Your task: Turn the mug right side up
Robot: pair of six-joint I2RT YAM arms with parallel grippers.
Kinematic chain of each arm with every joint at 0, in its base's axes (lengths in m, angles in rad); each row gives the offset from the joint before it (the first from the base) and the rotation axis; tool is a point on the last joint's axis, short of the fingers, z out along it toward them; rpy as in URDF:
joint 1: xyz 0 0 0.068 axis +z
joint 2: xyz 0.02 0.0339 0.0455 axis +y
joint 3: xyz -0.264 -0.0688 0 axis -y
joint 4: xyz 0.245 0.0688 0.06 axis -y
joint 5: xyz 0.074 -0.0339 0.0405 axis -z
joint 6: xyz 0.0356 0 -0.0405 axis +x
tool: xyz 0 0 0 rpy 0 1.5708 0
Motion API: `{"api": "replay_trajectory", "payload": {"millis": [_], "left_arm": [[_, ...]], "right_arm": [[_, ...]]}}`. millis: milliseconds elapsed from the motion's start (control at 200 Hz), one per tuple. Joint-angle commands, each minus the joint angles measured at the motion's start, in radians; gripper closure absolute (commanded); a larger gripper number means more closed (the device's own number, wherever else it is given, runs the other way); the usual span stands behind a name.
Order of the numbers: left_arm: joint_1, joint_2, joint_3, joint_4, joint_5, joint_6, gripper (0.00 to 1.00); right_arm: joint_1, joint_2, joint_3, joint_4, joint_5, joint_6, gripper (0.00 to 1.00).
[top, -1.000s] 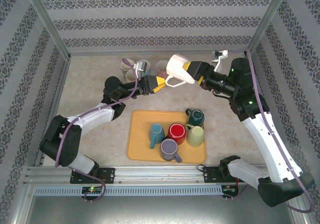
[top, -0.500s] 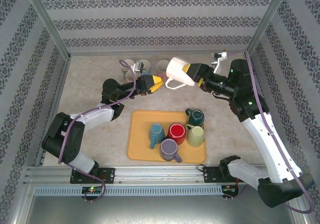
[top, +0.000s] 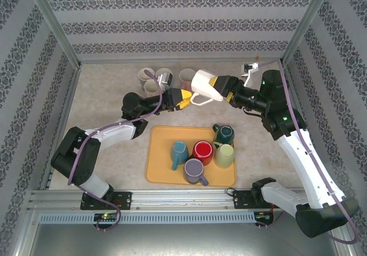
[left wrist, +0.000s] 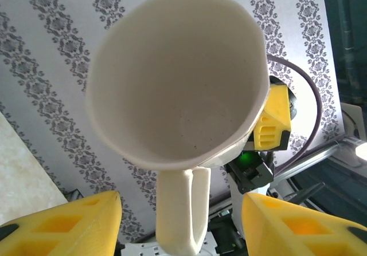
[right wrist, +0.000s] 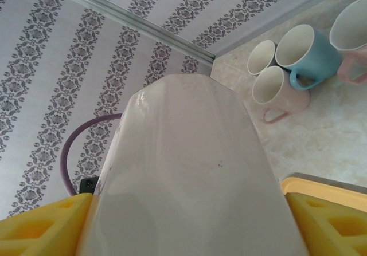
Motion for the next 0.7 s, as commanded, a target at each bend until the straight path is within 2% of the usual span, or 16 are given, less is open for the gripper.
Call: {"api": "replay_trajectory", "payload": {"millis": [0, 255, 415, 505, 595, 644, 694], "left_arm": [[-0.025, 0.030, 0.041, 0.133, 0.017, -0.052, 0.43], [-0.057, 0.062, 0.071, 0.139, 0.021, -0.056, 0.53], [-0.056, 0.068, 0.092, 0.139, 0.033, -0.054, 0.74], [-0.055, 0.068, 0.107, 0.134, 0.044, -0.055, 0.82], [-0.055, 0.073, 0.117, 0.126, 0.050, -0.052, 0.96], [-0.055, 0.074, 0.123, 0.124, 0.053, -0.049, 1.00], [-0.055, 0.068, 0.126, 0.106, 0.055, -0.036, 1.00]], "right_arm": [[-0.007, -0.025, 0.008, 0.106, -0.014, -0.002, 0.50], [-0.004, -0.033, -0.017, 0.132, -0.021, 0.021, 0.50], [-0.004, -0.043, -0.047, 0.146, -0.033, 0.032, 0.50], [-0.004, -0.052, -0.062, 0.152, -0.044, 0.041, 0.50], [-0.006, -0.063, -0.069, 0.145, -0.045, 0.039, 0.50], [-0.007, -0.071, -0.069, 0.133, -0.043, 0.029, 0.45], [-0.009, -0.077, -0.064, 0.105, -0.031, 0.011, 0.31]]}}
